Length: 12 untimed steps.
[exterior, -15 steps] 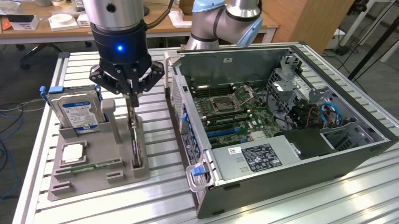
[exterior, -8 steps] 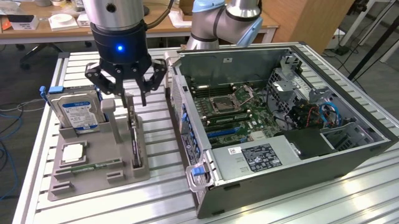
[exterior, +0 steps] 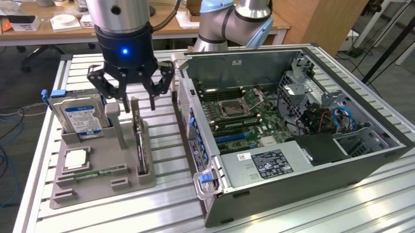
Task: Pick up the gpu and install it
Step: 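Pick up the gpu and move the gpu toward the slot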
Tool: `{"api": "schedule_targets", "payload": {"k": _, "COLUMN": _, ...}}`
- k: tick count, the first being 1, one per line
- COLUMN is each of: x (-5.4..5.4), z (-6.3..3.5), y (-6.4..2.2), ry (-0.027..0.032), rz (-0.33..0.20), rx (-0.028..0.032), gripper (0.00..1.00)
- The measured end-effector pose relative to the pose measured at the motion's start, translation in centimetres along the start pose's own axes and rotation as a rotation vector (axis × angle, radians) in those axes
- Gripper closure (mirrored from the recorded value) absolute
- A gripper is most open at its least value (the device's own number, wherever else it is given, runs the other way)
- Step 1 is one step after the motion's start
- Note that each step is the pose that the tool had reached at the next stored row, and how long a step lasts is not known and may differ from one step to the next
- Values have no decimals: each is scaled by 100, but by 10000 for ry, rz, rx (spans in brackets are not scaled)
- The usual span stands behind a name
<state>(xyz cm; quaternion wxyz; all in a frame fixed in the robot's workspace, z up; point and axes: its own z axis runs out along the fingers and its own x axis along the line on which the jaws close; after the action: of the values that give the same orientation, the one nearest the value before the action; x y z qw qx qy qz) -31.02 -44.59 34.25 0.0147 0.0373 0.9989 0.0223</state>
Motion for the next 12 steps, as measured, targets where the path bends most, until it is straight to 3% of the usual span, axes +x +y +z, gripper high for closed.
{"api": "schedule_targets", "payload": {"k": 6, "x": 12, "z": 109, "y": -7, "ry": -12, "rz": 1, "rx": 0, "gripper": 46}}
{"api": "schedule_targets", "payload": {"k": 12, "x": 94, "z": 213, "y": -20, "ry": -19, "rz": 0, "rx": 0, "gripper": 46}}
